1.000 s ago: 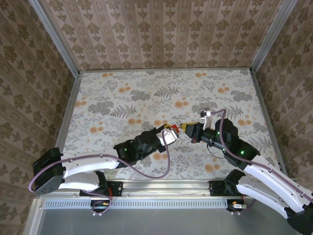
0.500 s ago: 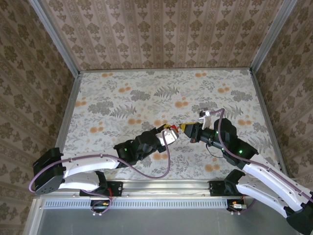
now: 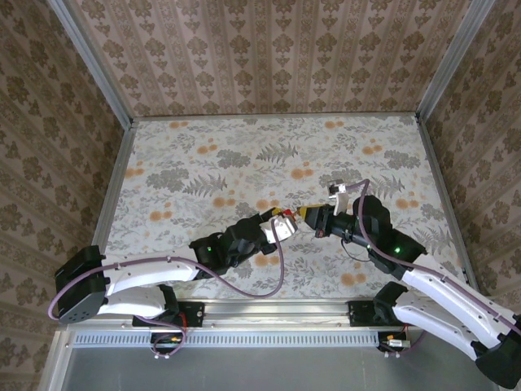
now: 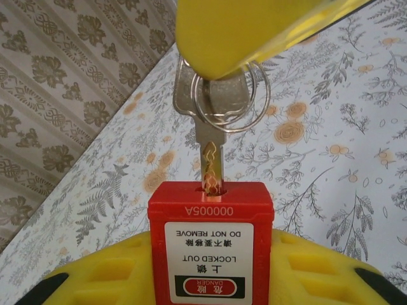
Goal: Unlock with the key
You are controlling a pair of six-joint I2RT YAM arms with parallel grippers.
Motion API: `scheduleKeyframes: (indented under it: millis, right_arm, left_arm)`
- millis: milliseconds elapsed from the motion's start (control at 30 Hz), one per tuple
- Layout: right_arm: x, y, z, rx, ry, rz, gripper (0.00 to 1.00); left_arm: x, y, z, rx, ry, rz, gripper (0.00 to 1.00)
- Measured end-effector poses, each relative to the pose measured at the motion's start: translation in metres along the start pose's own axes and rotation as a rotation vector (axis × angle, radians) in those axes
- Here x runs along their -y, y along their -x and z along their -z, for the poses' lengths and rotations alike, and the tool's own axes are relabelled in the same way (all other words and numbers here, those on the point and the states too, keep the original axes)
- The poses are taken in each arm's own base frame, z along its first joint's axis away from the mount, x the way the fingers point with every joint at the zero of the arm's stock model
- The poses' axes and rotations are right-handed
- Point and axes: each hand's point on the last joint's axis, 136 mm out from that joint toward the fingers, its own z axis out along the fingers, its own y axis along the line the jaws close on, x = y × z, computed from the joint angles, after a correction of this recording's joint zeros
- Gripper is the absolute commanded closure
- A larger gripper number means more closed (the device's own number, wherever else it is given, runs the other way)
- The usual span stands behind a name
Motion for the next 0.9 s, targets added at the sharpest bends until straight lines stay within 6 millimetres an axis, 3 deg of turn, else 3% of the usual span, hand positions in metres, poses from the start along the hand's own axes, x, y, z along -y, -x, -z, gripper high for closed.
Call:
scheduleKeyframes:
  millis: [433,667,900]
  right_arm:
    - [0.0,-0.002,-0.011,-0.003,0.034,0.009,1.0]
    - [-0.001,0.007,-0.006,0.02,0.066,0.001,1.0]
    - [0.0,0.002,-0.009,-0.021,0.083,-0.011,1.0]
  left_arm:
    - [-0.006,-0.007,0.0,-0.024,0.006,0.015,0.78]
    - [-0.014,0.007,0.014,0.047,-0.028,0.094,0.78]
    - [-0.006,0.003,0.016,0.031,-0.073,0.115,0.79]
